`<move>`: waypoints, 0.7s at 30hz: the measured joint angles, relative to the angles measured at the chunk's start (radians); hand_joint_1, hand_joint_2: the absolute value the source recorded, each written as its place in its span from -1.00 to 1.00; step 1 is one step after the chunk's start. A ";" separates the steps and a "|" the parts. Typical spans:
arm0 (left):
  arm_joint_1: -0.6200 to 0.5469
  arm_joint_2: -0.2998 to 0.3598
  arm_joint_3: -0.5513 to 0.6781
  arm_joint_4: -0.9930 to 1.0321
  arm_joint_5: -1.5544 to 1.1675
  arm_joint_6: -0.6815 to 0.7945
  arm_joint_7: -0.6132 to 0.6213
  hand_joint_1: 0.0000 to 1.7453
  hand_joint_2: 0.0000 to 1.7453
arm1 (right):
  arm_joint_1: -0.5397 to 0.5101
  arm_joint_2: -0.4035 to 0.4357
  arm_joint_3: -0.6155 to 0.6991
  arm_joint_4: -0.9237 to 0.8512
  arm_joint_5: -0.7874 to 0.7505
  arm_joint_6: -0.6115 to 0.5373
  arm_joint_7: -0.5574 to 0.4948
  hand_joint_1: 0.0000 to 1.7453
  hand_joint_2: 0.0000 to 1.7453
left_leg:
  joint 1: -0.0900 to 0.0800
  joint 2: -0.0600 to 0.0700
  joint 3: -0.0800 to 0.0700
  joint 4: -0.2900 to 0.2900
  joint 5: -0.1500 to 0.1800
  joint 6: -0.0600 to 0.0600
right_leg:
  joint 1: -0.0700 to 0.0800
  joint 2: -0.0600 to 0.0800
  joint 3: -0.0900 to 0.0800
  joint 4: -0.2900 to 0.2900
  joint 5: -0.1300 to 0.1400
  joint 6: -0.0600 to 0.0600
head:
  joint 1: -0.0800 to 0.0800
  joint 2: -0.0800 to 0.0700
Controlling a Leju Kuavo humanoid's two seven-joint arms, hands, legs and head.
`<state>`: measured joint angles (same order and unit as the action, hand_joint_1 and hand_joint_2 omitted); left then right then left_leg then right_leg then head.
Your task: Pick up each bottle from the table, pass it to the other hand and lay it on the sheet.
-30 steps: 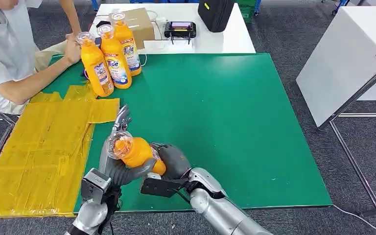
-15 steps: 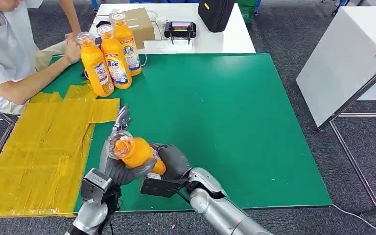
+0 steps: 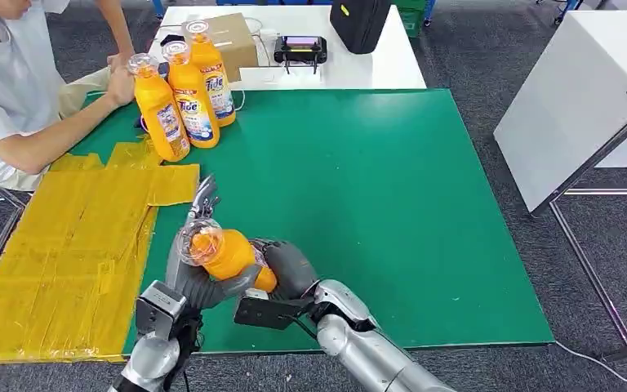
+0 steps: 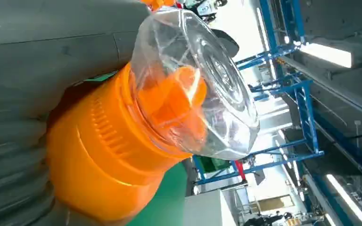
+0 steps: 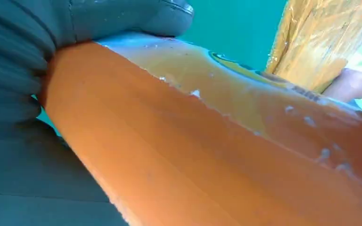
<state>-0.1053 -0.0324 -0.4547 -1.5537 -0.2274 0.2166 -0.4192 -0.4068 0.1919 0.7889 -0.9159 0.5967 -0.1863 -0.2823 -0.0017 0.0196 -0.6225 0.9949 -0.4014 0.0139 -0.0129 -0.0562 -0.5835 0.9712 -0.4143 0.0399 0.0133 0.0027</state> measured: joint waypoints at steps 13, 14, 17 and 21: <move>-0.037 0.032 0.023 0.055 0.029 -0.177 0.108 1.00 1.00 | 0.066 -0.041 -0.028 -0.068 0.169 -0.217 0.040 1.00 1.00 | 0.000 0.000 0.000 0.000 0.000 0.000 | 0.000 0.002 0.000 0.000 0.000 0.000 | 0.000 0.000; -0.038 0.032 0.023 0.056 0.029 -0.178 0.109 1.00 1.00 | 0.067 -0.041 -0.030 -0.068 0.169 -0.215 0.040 1.00 1.00 | 0.000 0.000 0.000 0.000 0.000 0.000 | 0.000 0.002 0.000 0.000 0.000 0.000 | 0.000 0.000; -0.038 0.032 0.024 0.058 0.029 -0.186 0.110 1.00 1.00 | 0.070 -0.041 -0.032 -0.070 0.169 -0.210 0.037 1.00 1.00 | 0.000 0.000 0.000 0.000 0.000 0.000 | 0.000 0.002 0.000 0.000 0.000 0.000 | 0.000 0.000; -0.039 0.032 0.024 0.058 0.029 -0.187 0.111 1.00 1.00 | 0.070 -0.041 -0.032 -0.070 0.169 -0.209 0.037 1.00 1.00 | 0.000 0.000 0.000 0.000 0.000 0.000 | 0.000 0.002 0.000 0.000 0.000 0.000 | 0.000 0.000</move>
<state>-0.1444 0.0000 -0.4303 -1.4954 -0.1987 0.0294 -0.3082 -0.3364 0.1507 0.7565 -0.9861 0.7657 -0.3948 -0.2453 -0.0018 0.0199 -0.6226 0.9949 -0.4014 0.0139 -0.0129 -0.0542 -0.5835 0.9713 -0.4138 0.0399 0.0137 0.0027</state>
